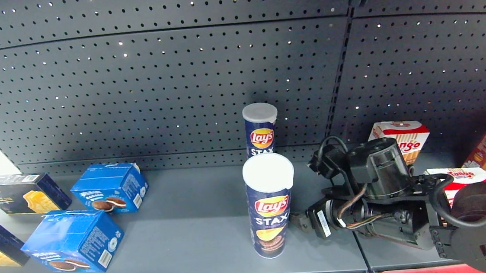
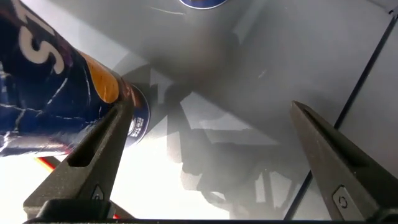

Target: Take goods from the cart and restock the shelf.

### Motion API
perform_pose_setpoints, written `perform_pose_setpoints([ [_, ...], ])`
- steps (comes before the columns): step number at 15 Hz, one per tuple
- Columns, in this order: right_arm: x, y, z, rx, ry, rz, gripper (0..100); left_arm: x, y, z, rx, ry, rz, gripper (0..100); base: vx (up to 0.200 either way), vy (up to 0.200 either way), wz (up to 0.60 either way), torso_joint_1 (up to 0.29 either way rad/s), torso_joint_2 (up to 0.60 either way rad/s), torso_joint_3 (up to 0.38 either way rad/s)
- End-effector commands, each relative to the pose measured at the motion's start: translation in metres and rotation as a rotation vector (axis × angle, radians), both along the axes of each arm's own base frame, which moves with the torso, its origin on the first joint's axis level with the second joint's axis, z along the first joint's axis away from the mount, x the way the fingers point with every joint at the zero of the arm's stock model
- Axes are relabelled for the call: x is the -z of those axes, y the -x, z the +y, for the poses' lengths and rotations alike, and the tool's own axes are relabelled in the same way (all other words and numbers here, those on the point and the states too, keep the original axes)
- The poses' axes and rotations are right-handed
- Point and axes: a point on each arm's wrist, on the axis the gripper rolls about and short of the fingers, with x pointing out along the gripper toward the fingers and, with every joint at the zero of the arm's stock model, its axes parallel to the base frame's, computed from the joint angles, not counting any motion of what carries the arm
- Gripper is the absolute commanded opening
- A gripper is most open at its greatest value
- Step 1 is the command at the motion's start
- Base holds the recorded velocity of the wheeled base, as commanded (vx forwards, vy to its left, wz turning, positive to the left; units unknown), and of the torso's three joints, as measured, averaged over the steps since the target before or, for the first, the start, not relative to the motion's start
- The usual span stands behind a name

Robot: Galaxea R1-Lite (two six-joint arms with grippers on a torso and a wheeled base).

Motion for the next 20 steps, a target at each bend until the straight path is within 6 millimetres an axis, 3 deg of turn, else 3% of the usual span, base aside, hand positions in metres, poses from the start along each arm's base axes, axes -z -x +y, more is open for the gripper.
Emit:
perform_pose_setpoints([
  [1,-0.0019,0.0015,0.0002,-0.004,-0.004,-0.005,100,0.0000,0.0000,0.0000,-0.001,0.000,0.000,100,0.000,0.000,0.00,0.000,0.00,0.000],
  [20,0.0022,0.0075,0.0011,-0.021,0.007,0.008,100,0.0000,0.0000,0.0000,-0.001,0.000,0.000,100,0.000,0.000,0.00,0.000,0.00,0.000],
])
